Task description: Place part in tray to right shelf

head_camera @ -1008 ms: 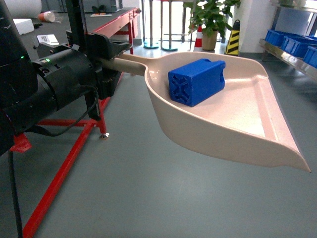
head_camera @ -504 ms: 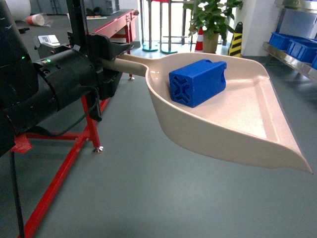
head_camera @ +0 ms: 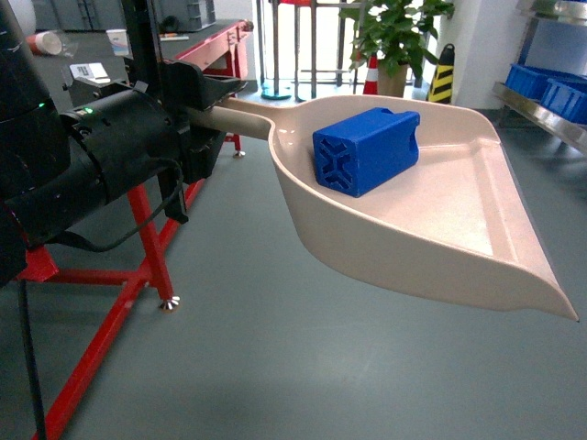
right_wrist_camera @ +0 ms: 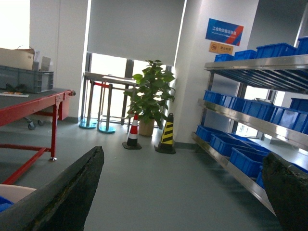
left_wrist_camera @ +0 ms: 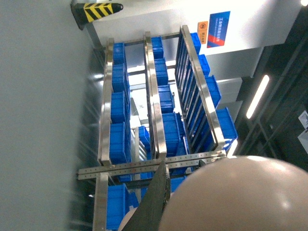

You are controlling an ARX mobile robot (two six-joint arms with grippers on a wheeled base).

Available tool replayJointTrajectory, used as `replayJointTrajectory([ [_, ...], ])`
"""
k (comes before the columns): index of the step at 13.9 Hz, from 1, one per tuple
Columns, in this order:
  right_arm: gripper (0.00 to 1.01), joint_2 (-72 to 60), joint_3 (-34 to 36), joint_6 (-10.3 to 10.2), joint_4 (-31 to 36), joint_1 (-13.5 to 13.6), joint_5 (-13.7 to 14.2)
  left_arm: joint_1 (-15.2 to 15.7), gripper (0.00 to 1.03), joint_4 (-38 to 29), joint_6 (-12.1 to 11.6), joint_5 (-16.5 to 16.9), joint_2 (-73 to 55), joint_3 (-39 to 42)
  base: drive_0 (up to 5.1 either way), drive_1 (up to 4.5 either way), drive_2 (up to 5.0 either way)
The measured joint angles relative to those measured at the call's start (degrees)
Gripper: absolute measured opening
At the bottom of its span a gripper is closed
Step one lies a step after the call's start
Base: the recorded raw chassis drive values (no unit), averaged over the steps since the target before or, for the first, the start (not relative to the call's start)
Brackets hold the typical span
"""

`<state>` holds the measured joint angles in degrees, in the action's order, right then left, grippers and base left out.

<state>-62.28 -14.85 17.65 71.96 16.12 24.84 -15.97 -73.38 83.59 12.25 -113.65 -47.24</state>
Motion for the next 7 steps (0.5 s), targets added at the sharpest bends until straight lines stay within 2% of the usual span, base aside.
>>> replayJointTrajectory([
  [7, 0.98, -0.22, 0.00, 0.00, -0.07, 0.00, -0.02, 0.00, 0.12, 0.02, -0.02, -0.13, 0.00, 0.00, 0.1, 4.40, -4.3],
])
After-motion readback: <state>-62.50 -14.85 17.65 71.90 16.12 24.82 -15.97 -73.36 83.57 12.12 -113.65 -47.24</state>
